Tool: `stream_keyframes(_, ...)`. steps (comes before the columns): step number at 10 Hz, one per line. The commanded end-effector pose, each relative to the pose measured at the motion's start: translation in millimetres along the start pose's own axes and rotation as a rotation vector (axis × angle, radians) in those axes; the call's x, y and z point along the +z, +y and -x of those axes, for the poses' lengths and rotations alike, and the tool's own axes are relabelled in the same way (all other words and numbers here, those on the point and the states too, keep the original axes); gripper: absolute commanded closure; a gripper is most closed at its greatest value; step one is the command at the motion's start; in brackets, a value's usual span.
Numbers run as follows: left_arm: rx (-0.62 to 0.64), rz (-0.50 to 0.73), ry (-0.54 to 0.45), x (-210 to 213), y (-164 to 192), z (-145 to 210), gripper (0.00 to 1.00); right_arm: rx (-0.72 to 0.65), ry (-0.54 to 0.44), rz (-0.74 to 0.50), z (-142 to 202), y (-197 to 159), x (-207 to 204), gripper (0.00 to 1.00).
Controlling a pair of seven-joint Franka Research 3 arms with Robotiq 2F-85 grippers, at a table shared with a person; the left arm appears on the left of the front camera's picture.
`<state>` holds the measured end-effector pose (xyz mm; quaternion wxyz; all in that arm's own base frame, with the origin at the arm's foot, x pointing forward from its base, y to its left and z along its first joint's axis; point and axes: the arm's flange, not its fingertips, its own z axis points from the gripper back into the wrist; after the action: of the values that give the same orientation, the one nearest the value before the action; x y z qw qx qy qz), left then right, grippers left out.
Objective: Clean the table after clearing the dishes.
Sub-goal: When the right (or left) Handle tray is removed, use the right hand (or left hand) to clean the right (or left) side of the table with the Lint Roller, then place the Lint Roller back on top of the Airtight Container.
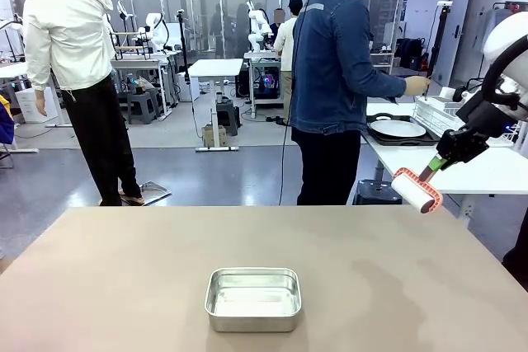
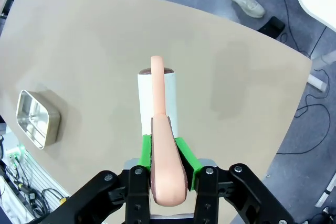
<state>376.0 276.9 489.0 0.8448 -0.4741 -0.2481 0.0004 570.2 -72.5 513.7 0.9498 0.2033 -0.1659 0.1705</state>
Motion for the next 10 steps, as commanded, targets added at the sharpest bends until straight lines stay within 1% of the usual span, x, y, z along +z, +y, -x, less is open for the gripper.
stream_keyframes(1,0.012,-0.002,0.010,3.5,-5.0,2.3,0.00,0.002,-0.013,-0.005,-4.2,2.9,1.4,0.78)
stream_keyframes(9,0.012,-0.002,0.010,3.5,-5.0,2.3,0.00,0.002,-0.013,-0.005,-4.2,2.9,1.4,0.78)
stream_keyframes(10,0.012,-0.002,0.010,3.5,-5.0,2.3,0.00,0.002,0.000,-0.001,-0.7,0.7,-0.4,0.78)
